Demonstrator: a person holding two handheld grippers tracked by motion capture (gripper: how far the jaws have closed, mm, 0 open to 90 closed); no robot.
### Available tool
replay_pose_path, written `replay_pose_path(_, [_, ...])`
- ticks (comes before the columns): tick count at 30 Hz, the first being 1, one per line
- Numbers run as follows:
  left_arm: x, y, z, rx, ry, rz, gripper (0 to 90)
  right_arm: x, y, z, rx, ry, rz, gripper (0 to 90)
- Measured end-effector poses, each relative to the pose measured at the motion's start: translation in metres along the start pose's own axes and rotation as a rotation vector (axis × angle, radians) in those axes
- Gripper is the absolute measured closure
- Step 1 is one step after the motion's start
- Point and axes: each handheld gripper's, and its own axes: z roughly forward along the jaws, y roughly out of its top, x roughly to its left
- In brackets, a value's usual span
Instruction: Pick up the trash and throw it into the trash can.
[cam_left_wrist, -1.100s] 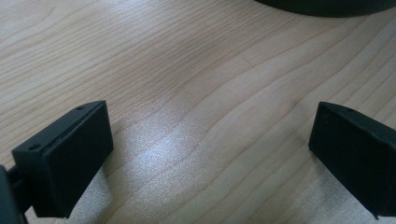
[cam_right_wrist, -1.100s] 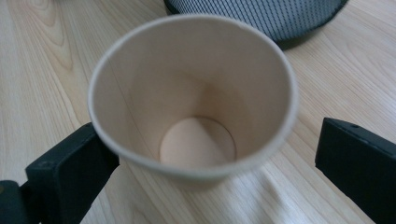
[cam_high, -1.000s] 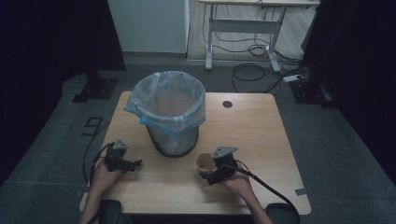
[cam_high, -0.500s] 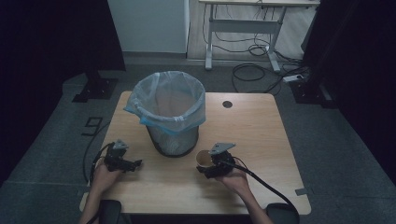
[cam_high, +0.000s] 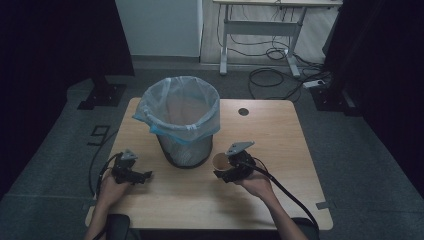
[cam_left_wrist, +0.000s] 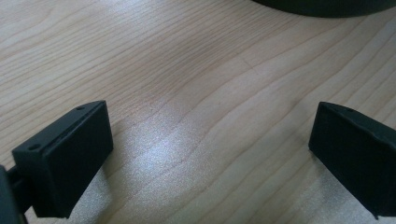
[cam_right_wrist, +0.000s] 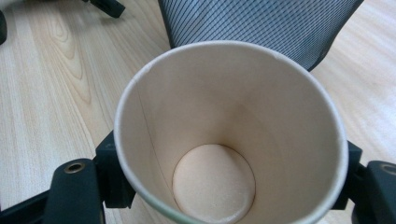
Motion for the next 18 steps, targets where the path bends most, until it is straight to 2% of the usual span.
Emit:
replay_pose_path(5, [0.0,0.0,0.0,-0.001,0.001,-0.001,0.0,-0.005,0.012,-0.009,0.003,0.002,-0.002,25.5])
replay_pose_path(18, [0.0,0.0,0.0,0.0,-0.001,-0.001,0.0,-0.021,0.043,-0.036,-0.036,0.024,0.035,25.6])
